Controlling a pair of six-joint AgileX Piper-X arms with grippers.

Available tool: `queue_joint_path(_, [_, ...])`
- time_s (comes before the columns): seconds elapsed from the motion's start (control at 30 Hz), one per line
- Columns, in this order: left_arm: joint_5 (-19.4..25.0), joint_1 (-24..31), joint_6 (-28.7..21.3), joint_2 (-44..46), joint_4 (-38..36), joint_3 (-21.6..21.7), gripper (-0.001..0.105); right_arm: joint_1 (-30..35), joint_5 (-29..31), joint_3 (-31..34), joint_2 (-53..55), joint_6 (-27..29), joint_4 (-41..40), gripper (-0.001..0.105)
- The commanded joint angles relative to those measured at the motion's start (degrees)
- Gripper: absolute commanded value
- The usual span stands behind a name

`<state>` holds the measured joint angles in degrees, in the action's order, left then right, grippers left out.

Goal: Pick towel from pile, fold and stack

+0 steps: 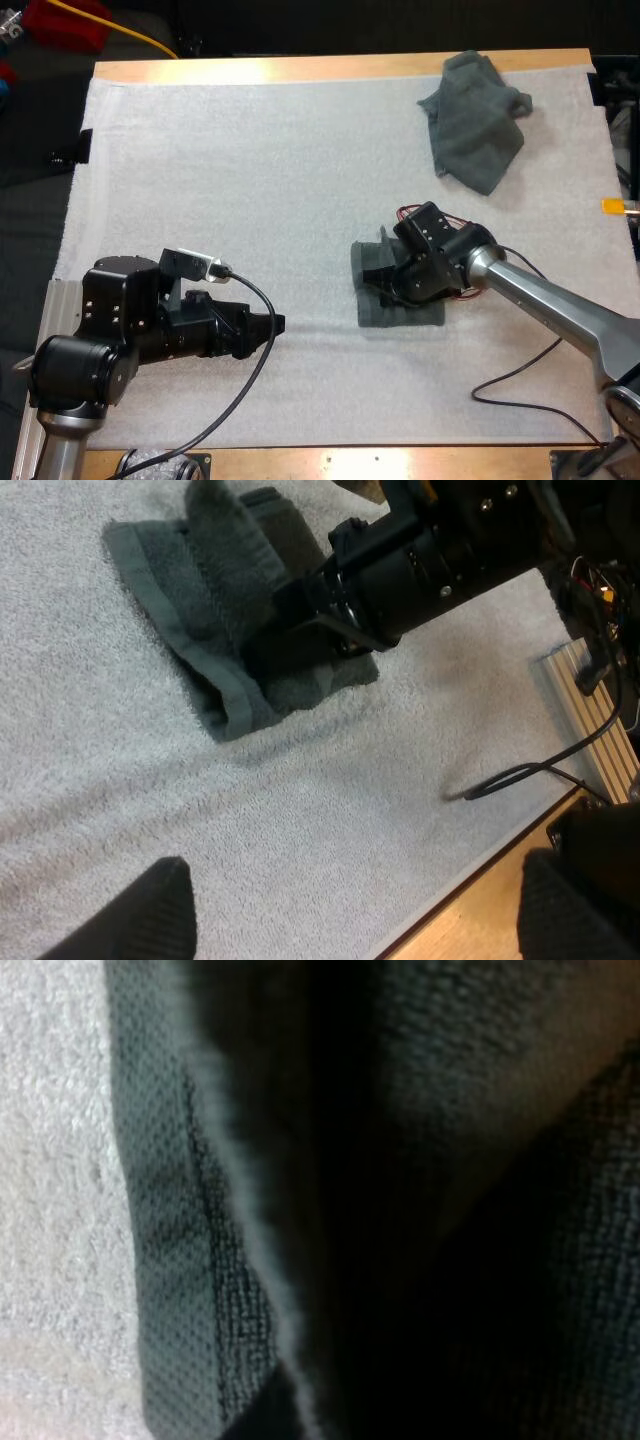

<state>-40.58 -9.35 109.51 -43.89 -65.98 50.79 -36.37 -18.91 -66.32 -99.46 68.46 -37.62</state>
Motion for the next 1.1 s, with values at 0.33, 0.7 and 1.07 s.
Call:
queue_joint_path(0.33, [-0.49, -0.27, -0.16, 0.10, 0.22, 0.23, 0.065, -5.23, -8.98, -0.38, 1.44, -0.20, 5.63, 0.058])
queue_joint_path(0.7, [-0.49, -0.27, -0.61, 0.10, 0.78, 0.23, 0.065, -5.23, 5.37, -0.38, 10.70, 5.76, -4.13, 0.058])
queue_joint_path(1.07, [-0.49, -0.27, -0.61, -0.60, 3.23, 0.23, 0.065, -5.23, 11.18, -0.38, 23.04, 8.78, -11.14, 0.058])
